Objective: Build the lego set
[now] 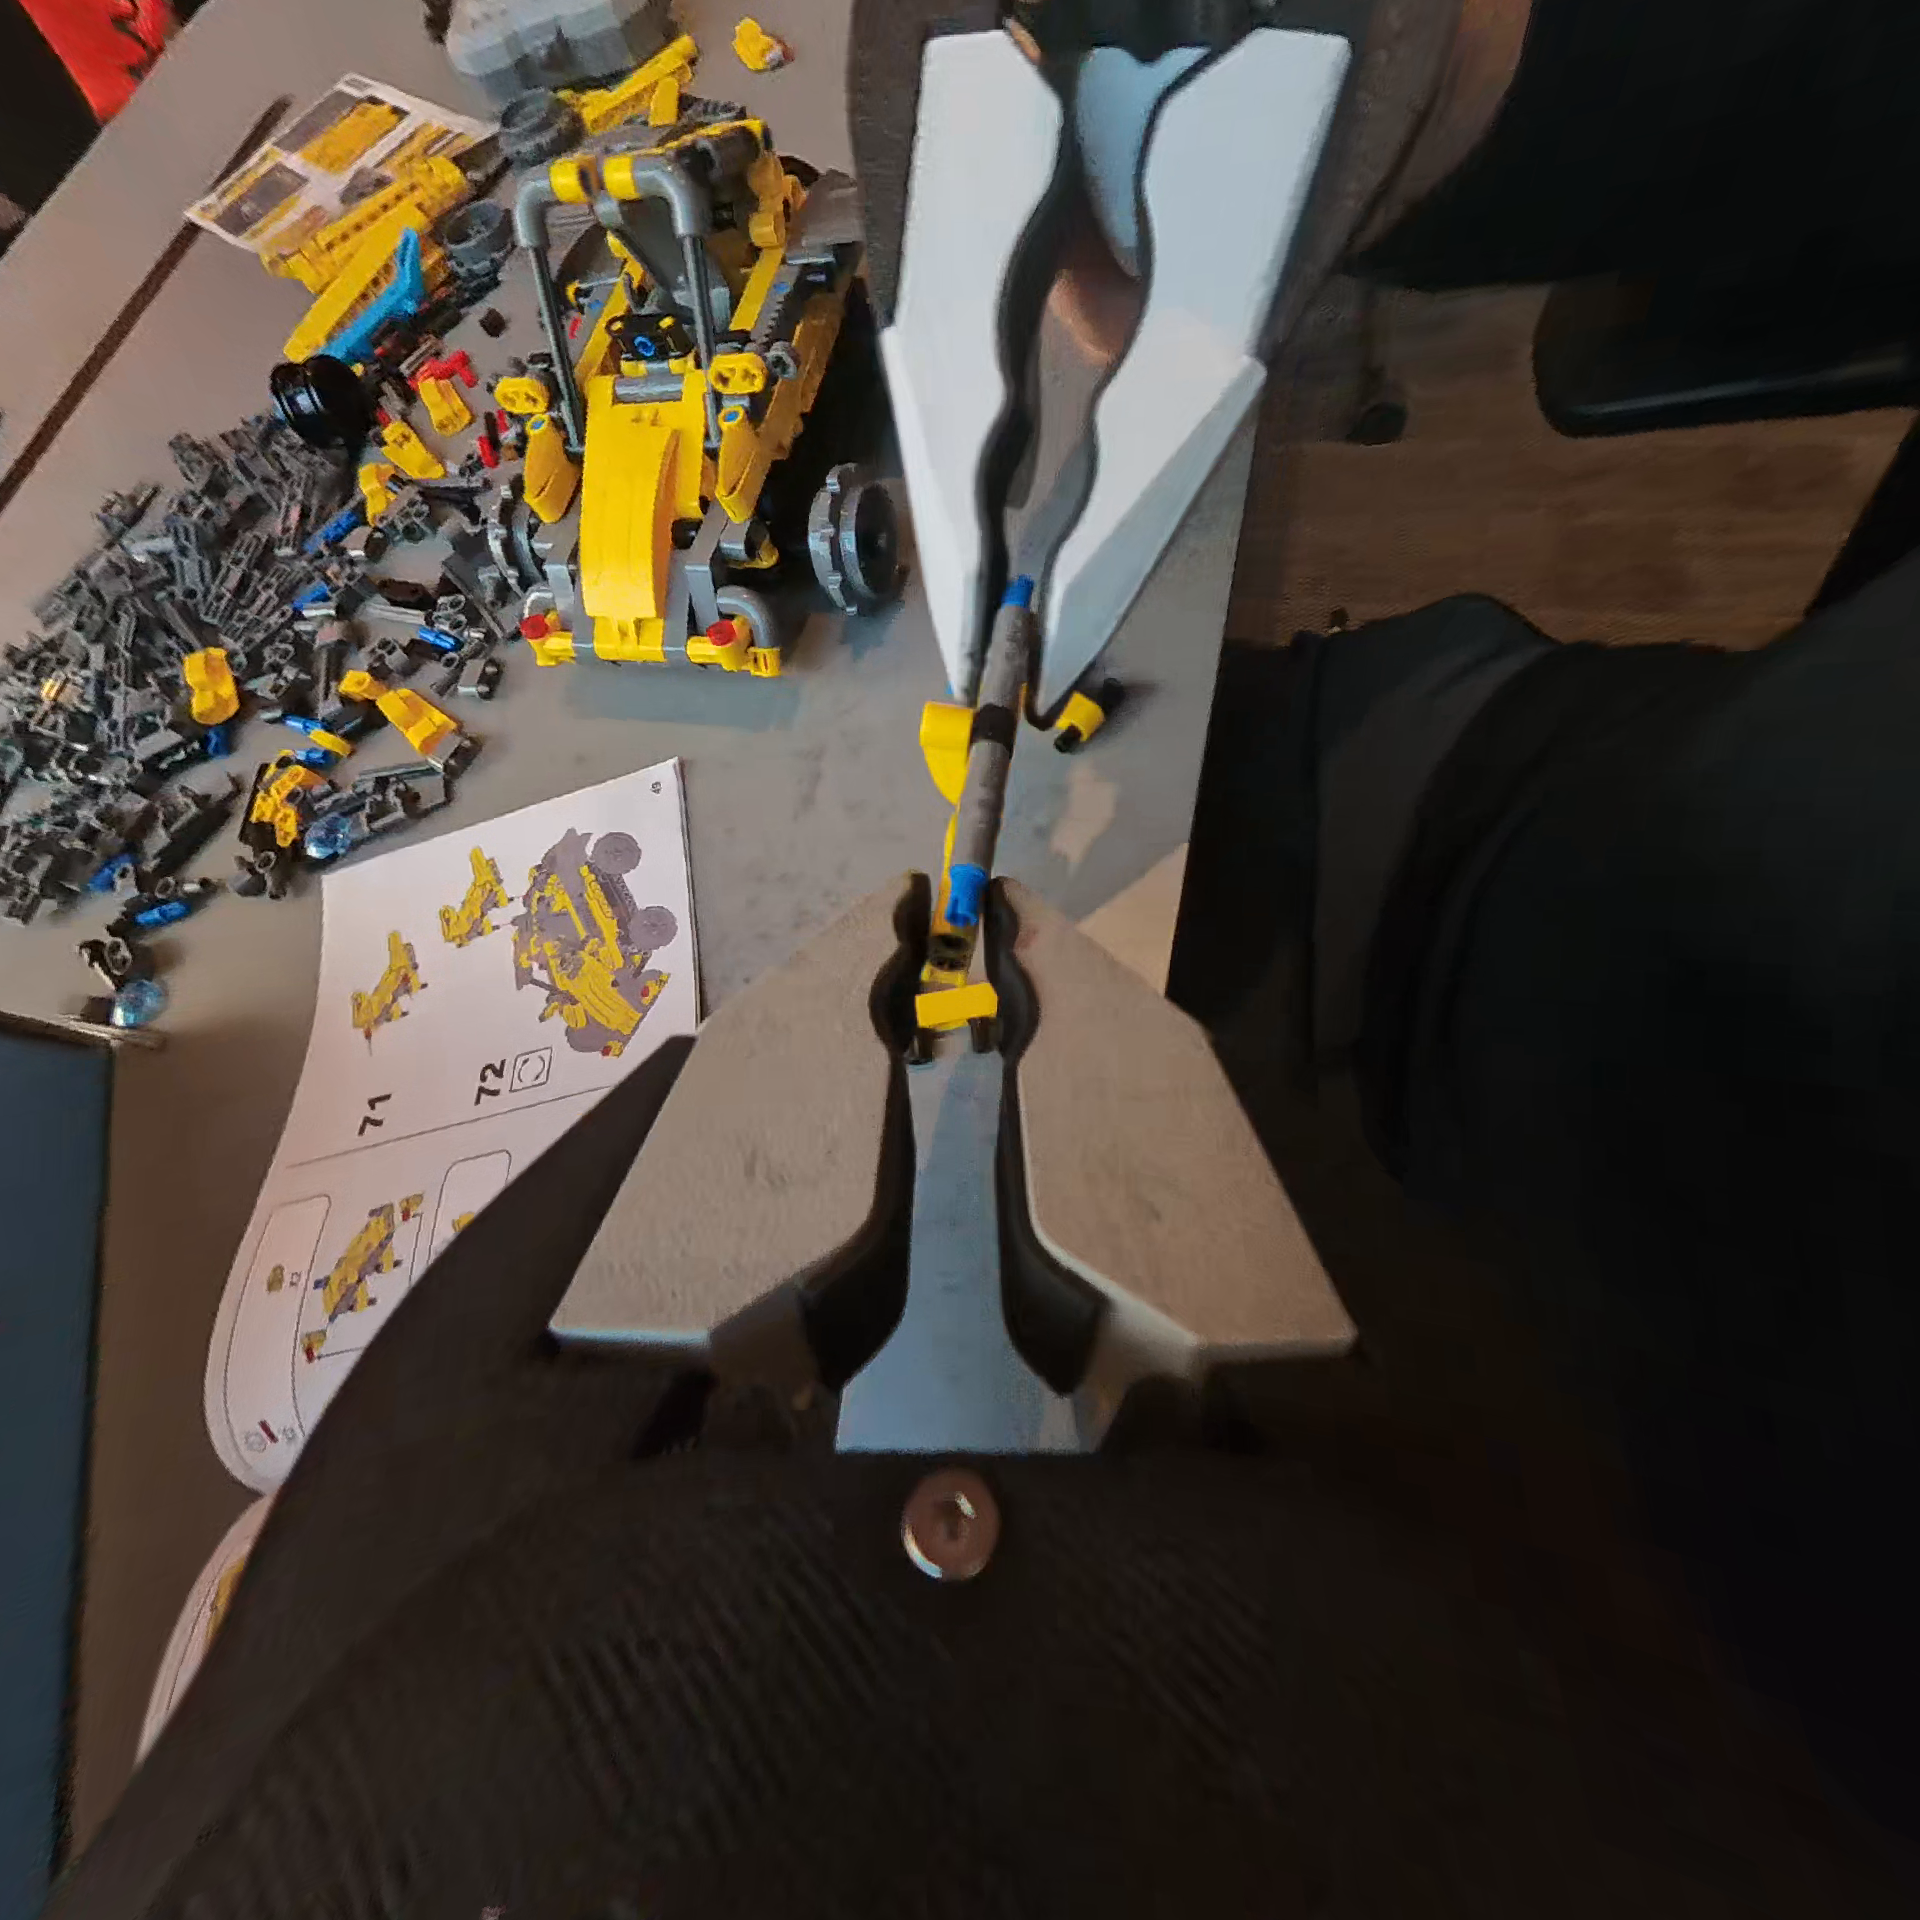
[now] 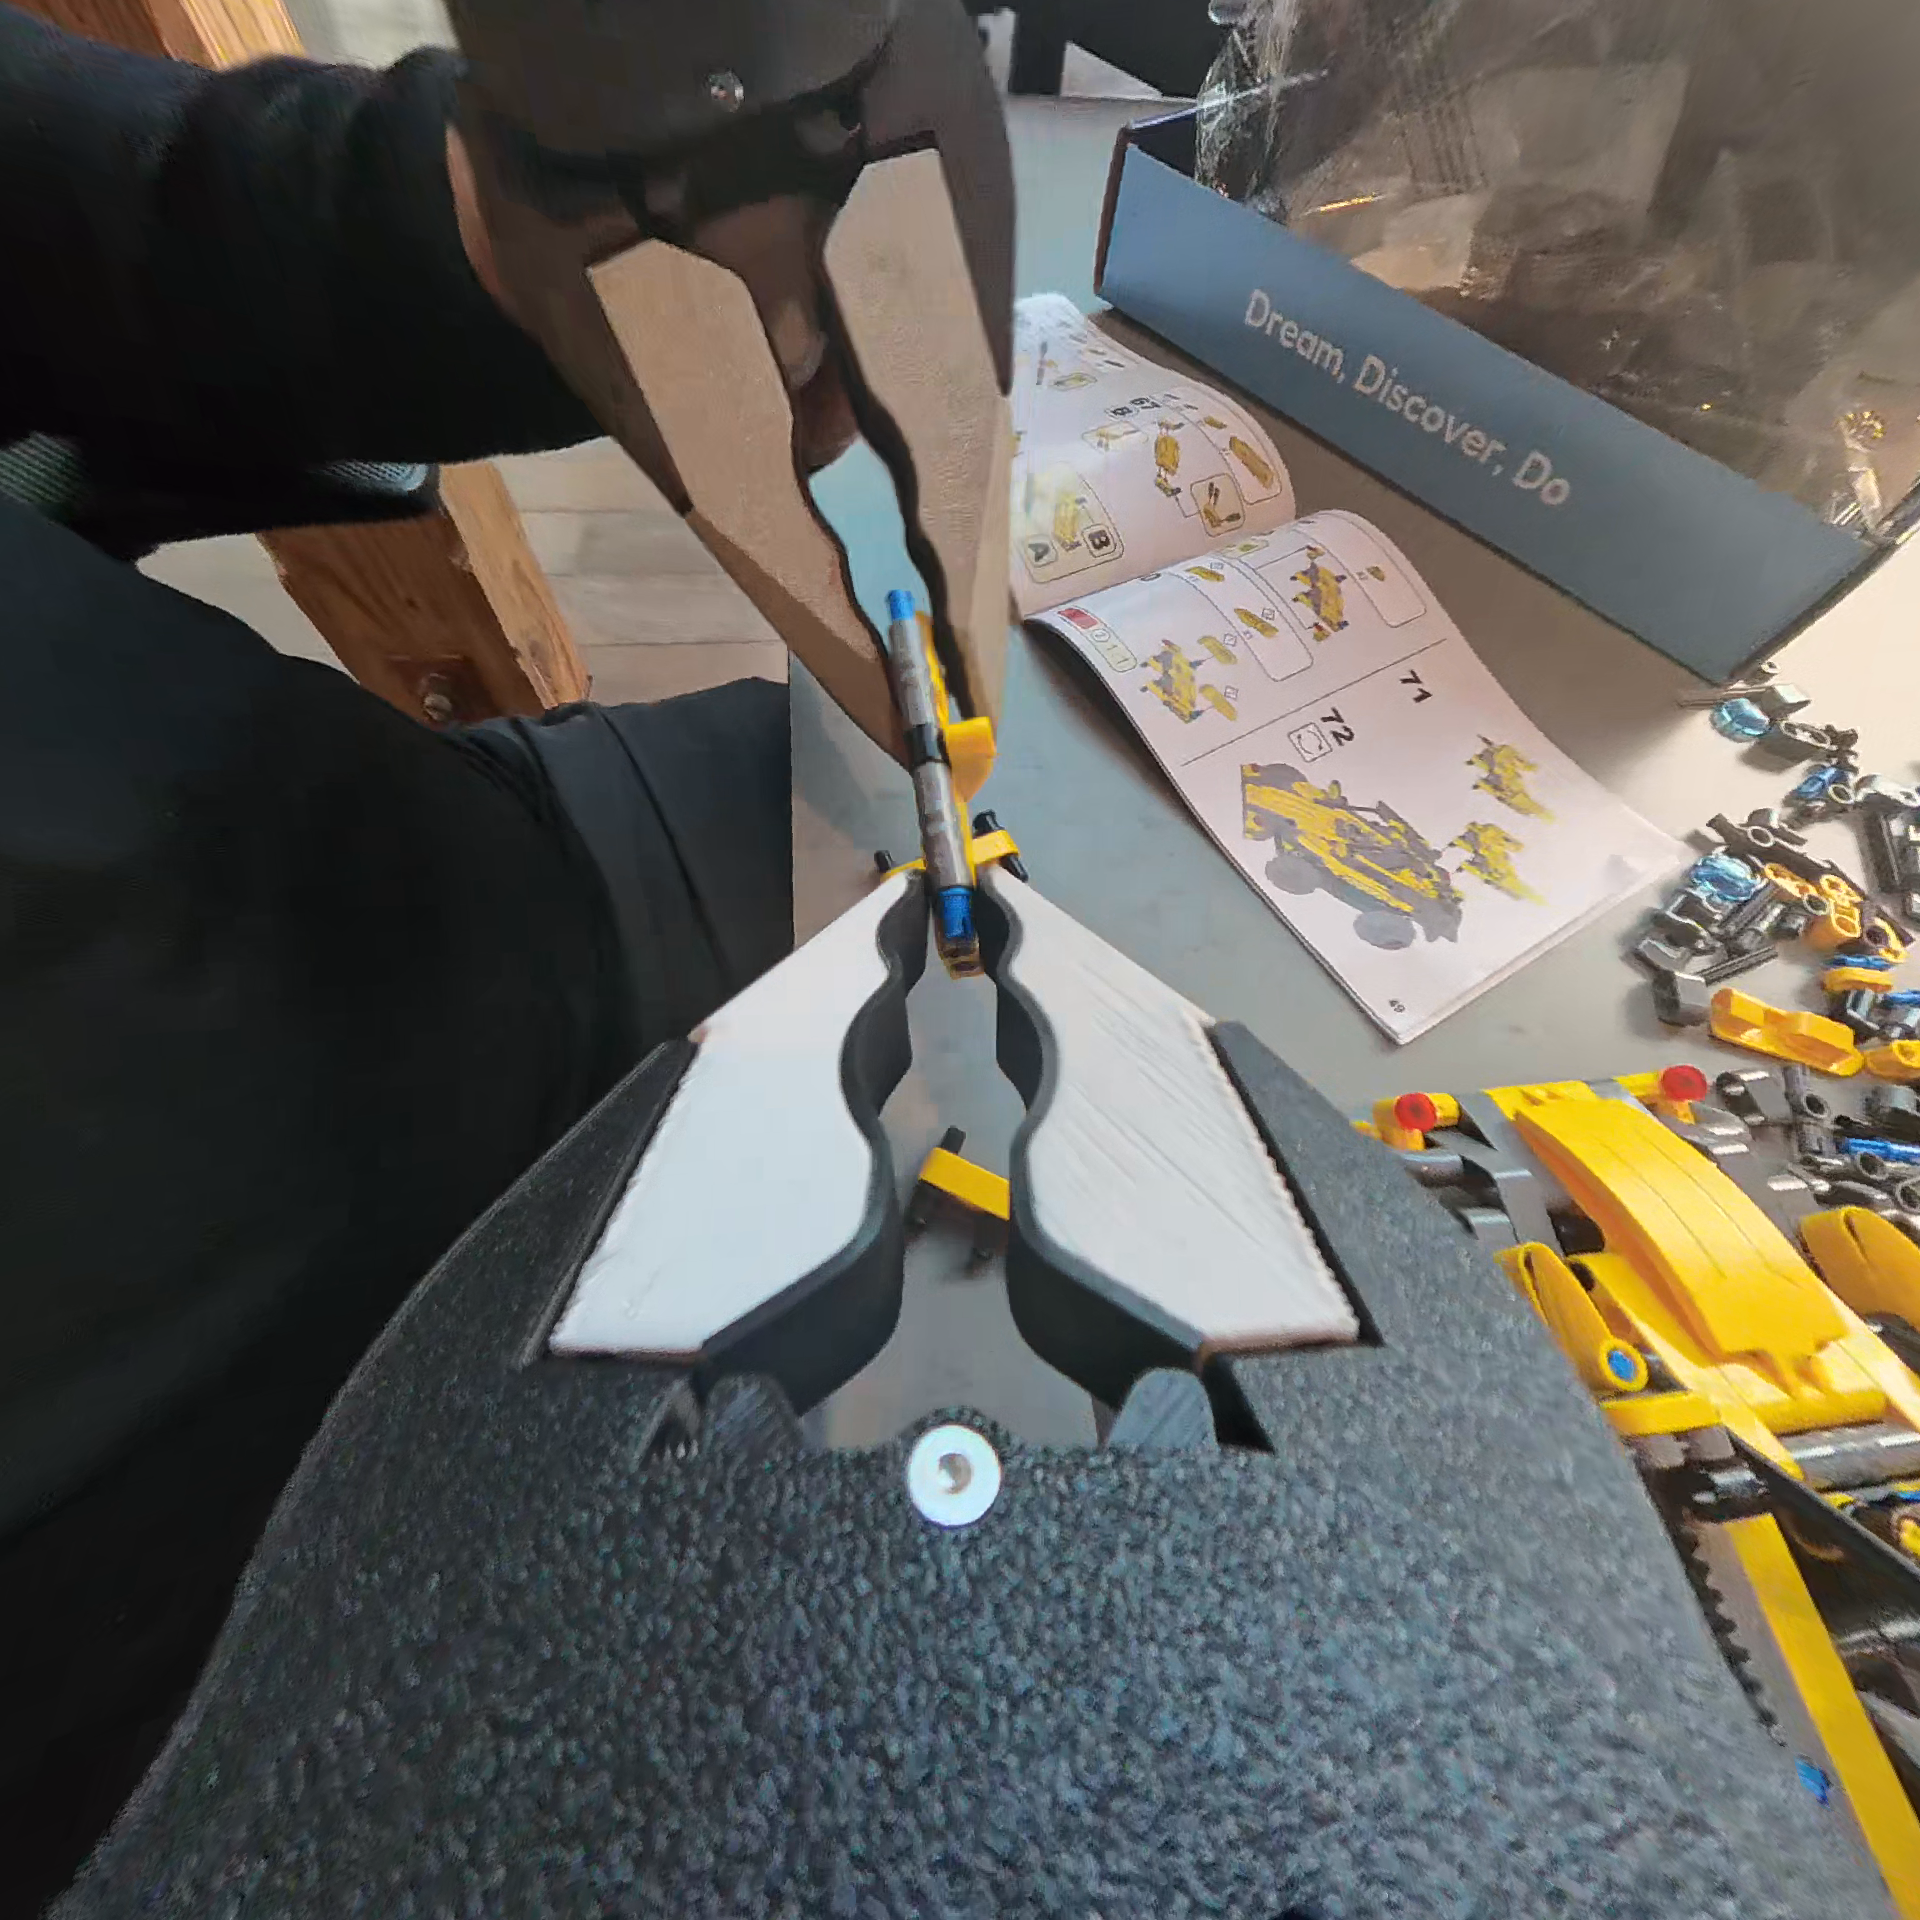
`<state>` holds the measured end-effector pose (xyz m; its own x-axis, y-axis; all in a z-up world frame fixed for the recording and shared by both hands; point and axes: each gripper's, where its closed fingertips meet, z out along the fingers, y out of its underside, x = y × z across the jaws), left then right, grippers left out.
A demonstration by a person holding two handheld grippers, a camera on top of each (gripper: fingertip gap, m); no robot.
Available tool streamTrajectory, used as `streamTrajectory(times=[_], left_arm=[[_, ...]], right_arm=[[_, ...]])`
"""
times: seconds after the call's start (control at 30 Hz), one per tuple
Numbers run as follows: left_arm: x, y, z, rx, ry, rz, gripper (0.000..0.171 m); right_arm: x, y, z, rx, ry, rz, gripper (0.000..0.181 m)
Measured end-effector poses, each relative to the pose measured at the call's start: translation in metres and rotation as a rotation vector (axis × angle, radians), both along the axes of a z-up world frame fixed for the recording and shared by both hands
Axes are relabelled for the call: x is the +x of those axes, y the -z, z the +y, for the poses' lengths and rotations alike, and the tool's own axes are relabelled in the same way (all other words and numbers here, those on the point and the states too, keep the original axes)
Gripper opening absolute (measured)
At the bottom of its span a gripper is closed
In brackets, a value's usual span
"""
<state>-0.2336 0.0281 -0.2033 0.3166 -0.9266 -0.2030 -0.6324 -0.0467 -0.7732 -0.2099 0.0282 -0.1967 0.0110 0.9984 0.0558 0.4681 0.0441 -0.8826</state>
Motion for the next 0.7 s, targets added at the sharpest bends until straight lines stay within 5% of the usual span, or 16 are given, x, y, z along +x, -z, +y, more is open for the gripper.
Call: streamTrajectory(times=[0.3, 0.4, 0.53, 0.7], left_arm=[[-0.004, 0.023, 0.015, 0.04, -0.093, 0.019, 0.004], [-0.004, 0.028, 0.017, 0.056, -0.105, 0.043, 0.005], [-0.004, 0.035, 0.019, 0.094, -0.126, 0.078, 0.005], [-0.004, 0.034, 0.025, 0.145, -0.166, 0.043, 0.004]], right_arm=[[0.06, 0.042, 0.029, -0.08, 0.234, -0.408, 0.028], [0.062, 0.051, 0.019, -0.135, 0.192, -0.44, 0.037], [0.053, 0.05, 0.012, 0.004, 0.126, -0.448, 0.036], [0.056, 0.058, 0.014, -0.151, 0.318, -0.541, 0.049]])
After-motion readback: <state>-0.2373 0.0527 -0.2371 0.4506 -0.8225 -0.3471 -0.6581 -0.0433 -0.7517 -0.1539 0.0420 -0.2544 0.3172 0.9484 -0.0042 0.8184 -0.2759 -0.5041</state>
